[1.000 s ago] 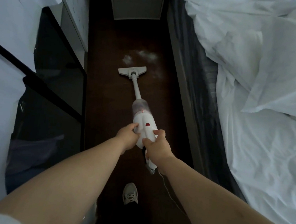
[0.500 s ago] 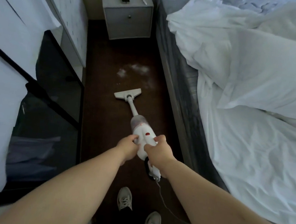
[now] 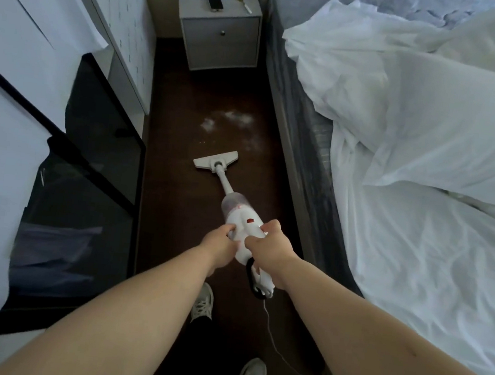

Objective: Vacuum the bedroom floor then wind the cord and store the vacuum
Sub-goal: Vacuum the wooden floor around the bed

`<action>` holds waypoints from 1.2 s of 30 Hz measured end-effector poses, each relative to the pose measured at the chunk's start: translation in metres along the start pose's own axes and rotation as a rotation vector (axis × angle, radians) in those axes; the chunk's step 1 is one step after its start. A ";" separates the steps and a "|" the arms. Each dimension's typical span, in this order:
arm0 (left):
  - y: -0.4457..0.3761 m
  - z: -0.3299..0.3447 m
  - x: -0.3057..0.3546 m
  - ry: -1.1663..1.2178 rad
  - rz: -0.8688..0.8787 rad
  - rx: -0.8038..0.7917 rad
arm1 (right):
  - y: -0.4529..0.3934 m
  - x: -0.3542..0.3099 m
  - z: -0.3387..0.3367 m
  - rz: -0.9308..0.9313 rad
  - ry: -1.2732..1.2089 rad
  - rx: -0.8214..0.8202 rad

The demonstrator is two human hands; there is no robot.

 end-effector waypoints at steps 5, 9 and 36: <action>-0.037 -0.039 0.006 0.018 -0.005 0.022 | -0.033 -0.034 0.017 0.017 0.008 0.007; -0.062 -0.075 0.018 -0.005 0.027 0.033 | -0.061 -0.068 0.029 0.032 0.002 0.016; -0.187 -0.234 0.063 -0.066 -0.022 0.006 | -0.187 -0.212 0.084 0.090 -0.088 0.025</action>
Point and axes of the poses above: each hand's wrist, its own y-axis away from the middle knuckle, its own z-axis out of the palm, x = y × z, the point moved 3 cm from there along -y, towards the middle knuckle, and after that the axes turned 10 degrees about -y, right-handed, at the moved point
